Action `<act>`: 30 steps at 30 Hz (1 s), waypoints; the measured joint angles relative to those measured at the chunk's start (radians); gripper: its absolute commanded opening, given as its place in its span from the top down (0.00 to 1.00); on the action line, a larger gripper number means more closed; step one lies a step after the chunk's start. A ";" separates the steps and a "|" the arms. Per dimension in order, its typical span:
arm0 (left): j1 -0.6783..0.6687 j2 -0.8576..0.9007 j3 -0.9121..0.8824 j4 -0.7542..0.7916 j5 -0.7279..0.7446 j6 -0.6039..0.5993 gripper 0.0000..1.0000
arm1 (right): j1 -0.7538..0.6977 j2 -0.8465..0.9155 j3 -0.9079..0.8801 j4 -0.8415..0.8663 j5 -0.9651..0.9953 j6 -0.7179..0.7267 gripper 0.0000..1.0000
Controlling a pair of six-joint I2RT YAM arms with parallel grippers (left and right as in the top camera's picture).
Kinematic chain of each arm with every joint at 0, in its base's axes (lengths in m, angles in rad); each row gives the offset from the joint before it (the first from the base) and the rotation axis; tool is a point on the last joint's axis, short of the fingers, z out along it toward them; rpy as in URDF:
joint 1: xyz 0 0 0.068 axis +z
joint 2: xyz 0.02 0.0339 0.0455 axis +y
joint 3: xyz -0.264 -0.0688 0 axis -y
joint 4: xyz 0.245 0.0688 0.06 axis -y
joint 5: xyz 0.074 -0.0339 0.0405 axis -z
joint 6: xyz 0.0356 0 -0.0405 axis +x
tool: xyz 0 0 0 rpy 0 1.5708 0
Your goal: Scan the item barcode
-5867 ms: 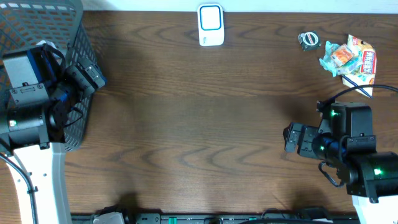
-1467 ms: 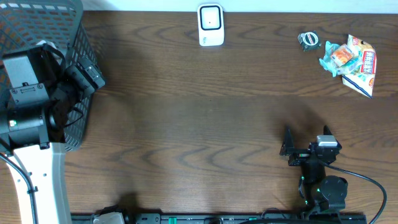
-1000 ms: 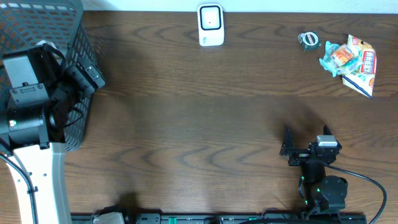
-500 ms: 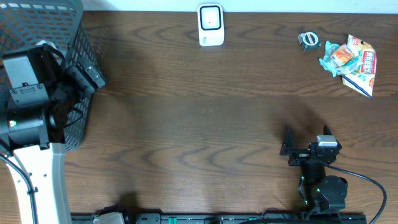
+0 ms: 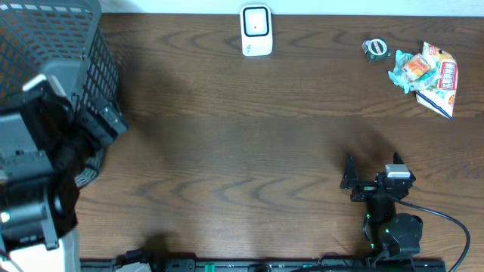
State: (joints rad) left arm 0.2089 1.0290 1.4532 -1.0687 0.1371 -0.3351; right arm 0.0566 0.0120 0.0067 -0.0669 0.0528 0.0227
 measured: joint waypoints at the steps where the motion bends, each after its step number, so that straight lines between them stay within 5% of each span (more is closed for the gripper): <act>1: 0.000 -0.012 -0.007 -0.013 -0.002 0.000 0.02 | 0.000 0.000 0.000 0.000 0.000 0.000 0.01; 7: -0.019 -0.132 -0.154 0.011 -0.002 0.026 0.02 | 0.000 0.000 0.000 0.000 0.000 0.000 0.01; 18: -0.189 -0.472 -0.673 0.532 0.029 0.165 0.02 | 0.000 0.000 0.000 0.000 0.000 0.000 0.01; 30: -0.192 -0.726 -0.849 0.539 0.047 0.221 0.02 | 0.000 0.000 0.000 0.000 0.000 0.000 0.01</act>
State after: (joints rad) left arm 0.0174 0.3035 0.6041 -0.5293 0.1844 -0.1143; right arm 0.0566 0.0120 0.0067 -0.0669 0.0525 0.0227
